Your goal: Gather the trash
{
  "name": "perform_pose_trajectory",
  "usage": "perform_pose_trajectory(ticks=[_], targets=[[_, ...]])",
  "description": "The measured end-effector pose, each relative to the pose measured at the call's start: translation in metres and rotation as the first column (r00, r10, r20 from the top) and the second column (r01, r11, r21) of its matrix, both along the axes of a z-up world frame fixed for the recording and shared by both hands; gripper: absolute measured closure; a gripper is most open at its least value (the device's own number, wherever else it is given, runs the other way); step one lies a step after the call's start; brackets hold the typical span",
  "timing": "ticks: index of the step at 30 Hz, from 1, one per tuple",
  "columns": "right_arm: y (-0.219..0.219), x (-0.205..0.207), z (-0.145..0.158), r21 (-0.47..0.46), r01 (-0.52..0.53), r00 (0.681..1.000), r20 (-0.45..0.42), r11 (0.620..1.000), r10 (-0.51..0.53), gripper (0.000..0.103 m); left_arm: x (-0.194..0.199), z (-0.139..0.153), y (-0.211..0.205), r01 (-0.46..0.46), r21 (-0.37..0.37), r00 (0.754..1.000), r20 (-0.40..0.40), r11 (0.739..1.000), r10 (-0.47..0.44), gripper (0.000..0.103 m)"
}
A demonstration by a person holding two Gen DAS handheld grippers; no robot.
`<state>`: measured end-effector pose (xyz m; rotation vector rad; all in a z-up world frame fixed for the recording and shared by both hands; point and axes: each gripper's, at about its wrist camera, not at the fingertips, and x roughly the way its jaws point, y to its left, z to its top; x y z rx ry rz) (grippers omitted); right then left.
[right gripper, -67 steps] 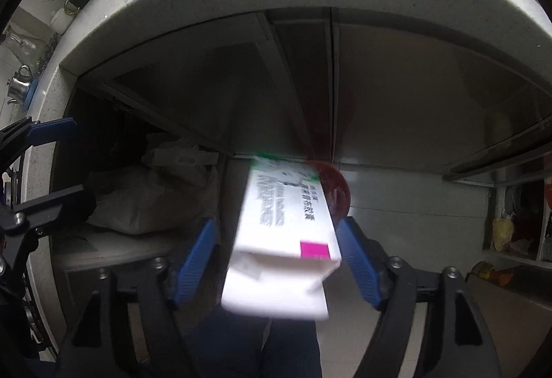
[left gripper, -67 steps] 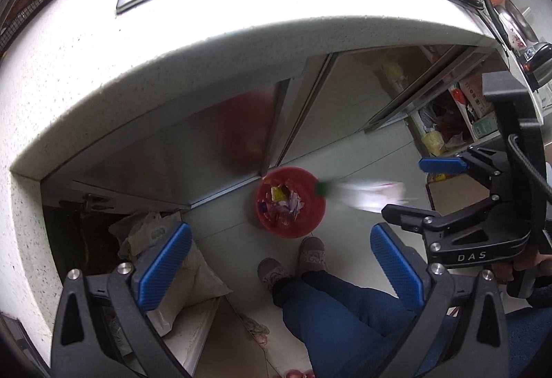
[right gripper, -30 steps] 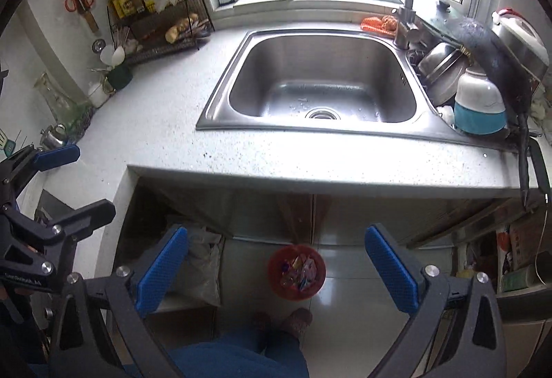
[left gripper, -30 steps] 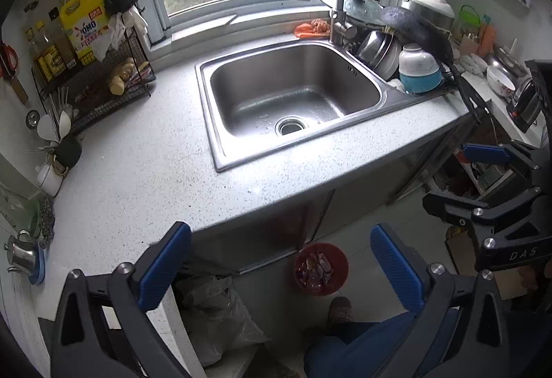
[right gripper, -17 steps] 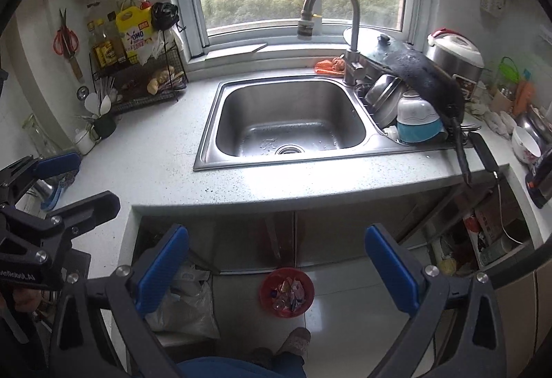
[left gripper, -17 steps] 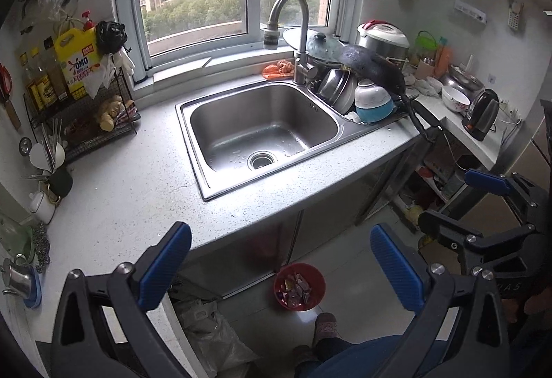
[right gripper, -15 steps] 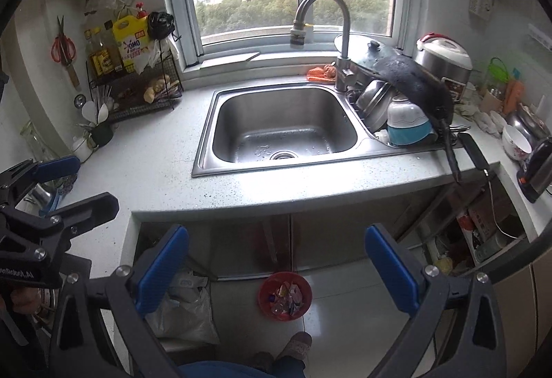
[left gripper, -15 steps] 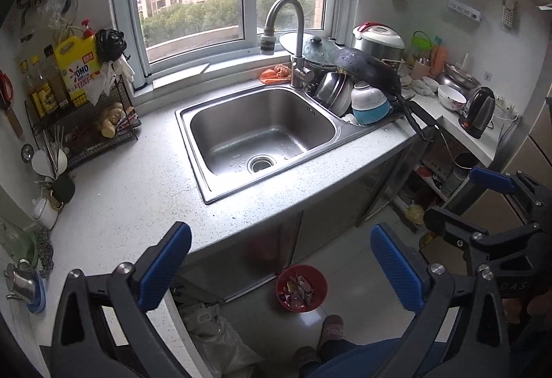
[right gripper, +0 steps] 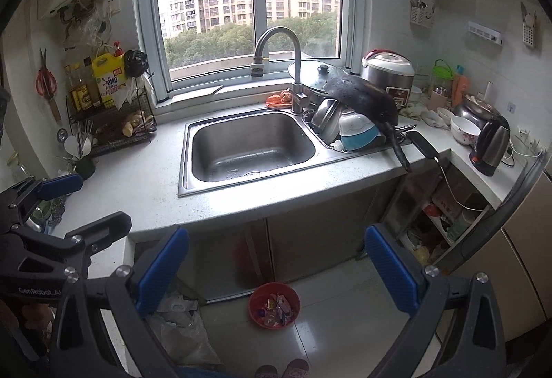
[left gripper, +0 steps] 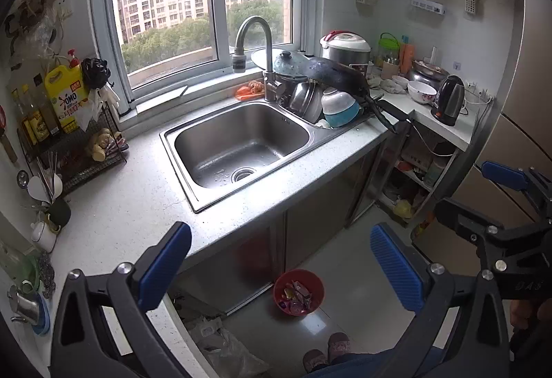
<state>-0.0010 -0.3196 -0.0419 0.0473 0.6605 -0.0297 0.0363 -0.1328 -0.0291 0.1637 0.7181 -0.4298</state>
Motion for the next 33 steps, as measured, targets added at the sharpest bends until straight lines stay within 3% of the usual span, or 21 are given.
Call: perform_pose_trajectory(ticks=[33], targets=[[0.002, -0.011, 0.003, 0.021, -0.047, 0.999, 0.013, 0.999, 0.047, 0.001, -0.014, 0.001, 0.005, -0.041, 0.003, 0.999, 0.018, 0.999, 0.041, 0.0]])
